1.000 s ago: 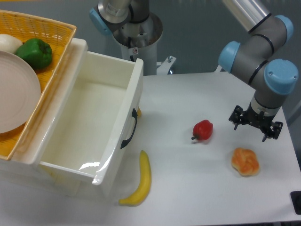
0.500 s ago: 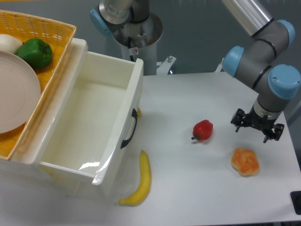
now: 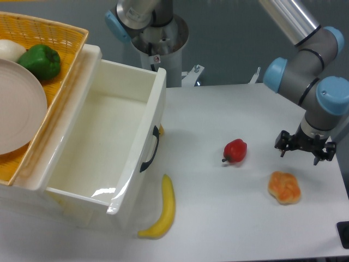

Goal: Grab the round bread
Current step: 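Move the open gripper down over the round orange bread roll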

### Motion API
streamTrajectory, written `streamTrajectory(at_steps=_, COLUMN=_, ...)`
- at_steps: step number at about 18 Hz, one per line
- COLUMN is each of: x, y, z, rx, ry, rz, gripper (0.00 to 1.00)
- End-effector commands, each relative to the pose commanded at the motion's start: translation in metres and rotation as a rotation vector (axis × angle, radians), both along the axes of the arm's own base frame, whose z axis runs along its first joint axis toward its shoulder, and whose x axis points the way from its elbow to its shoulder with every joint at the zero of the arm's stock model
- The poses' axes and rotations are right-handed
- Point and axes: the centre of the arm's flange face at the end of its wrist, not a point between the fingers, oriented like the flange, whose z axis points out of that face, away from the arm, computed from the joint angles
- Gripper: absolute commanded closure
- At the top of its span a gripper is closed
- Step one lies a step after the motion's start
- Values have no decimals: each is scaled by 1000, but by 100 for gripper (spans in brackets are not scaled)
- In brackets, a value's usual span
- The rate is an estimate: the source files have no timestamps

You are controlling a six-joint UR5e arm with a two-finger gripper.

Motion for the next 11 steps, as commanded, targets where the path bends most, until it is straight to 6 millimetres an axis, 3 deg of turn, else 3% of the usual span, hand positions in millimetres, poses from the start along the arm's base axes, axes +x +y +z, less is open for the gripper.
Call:
streamTrajectory(at_steps=3, x=1, y=12, z=-17, rx=63, ry=-3, rz=-8, gripper=0)
streamTrajectory(at_steps=11, x=-1, y=17, z=-44, rx=157, ry=-71, rz=-5, gripper=0)
